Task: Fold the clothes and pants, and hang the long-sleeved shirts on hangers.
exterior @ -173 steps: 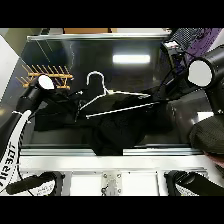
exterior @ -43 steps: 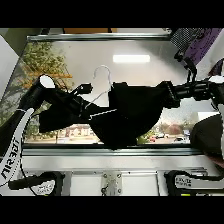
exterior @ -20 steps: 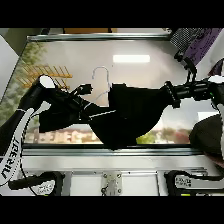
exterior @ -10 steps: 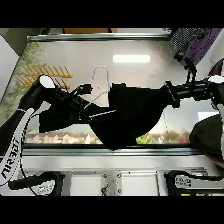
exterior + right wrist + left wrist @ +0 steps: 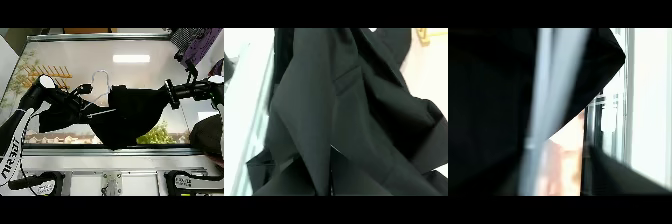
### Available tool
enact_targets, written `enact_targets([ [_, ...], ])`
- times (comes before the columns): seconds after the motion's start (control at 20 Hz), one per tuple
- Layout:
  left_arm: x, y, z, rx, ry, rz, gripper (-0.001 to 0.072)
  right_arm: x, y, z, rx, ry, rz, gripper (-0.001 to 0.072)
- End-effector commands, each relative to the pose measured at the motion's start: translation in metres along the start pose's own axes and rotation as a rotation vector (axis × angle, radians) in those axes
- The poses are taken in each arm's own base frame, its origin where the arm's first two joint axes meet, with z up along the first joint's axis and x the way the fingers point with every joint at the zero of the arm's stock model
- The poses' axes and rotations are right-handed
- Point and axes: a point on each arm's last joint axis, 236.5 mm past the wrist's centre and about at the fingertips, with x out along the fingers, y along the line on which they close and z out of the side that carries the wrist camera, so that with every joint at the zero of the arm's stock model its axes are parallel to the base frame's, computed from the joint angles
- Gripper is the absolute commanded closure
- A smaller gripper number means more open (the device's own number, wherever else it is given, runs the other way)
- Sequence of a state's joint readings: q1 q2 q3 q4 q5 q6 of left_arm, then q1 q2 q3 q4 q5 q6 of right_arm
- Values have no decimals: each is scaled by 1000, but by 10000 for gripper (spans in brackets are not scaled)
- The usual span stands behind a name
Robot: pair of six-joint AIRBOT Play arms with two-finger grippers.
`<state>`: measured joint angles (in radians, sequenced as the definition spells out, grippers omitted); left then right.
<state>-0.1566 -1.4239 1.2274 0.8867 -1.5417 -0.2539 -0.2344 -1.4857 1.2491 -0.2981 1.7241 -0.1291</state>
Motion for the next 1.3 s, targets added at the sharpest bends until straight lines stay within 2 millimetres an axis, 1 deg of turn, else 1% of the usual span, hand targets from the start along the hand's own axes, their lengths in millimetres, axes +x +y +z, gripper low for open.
enact_targets([
  [0.0, -1, 11, 0, -176, -4, 47, 214, 0, 3, 0, -5, -2, 11, 698],
  [0.15, -2, 21, 3, -262, -21, 87, 214, 0, 3, 0, -4, -2, 11, 698],
  [0.25, -8, 30, 5, -307, -42, 120, 214, 0, 3, 0, 3, -2, 11, 698],
  [0.35, -20, 39, 4, -371, -65, 154, 214, 0, 3, 0, 3, -2, 11, 699],
  [0.55, -59, 64, -9, -592, -141, 234, 215, 0, 2, 4, 35, -19, 9, 700],
  [0.6, -69, 69, -12, -641, -159, 252, 215, -1, 2, 12, 30, -47, 5, 701],
  [0.7, -86, 76, -16, -725, -193, 281, 216, -3, 1, 34, 7, -129, -7, 701],
  [0.8, -99, 76, -19, -760, -218, 308, 216, -9, 3, 61, -14, -213, -25, 701],
  [0.85, -106, 74, -18, -755, -227, 324, 216, -12, 5, 71, -30, -234, -37, 701],
  [0.9, -112, 74, -19, -760, -227, 353, 216, -14, 7, 78, -45, -240, -55, 701],
  [1.0, -129, 75, -28, -809, -208, 460, 217, -22, 6, 91, -12, -239, -113, 701],
  [1.1, -150, 74, -38, -852, -196, 577, 217, -30, 11, 102, -43, -235, -158, 701],
  [1.2, -173, 71, -38, -938, -250, 673, 219, -39, 17, 111, -74, -232, -195, 701],
  [1.25, -181, 70, -37, -990, -299, 705, 310, -42, 17, 115, -71, -233, -215, 701],
])
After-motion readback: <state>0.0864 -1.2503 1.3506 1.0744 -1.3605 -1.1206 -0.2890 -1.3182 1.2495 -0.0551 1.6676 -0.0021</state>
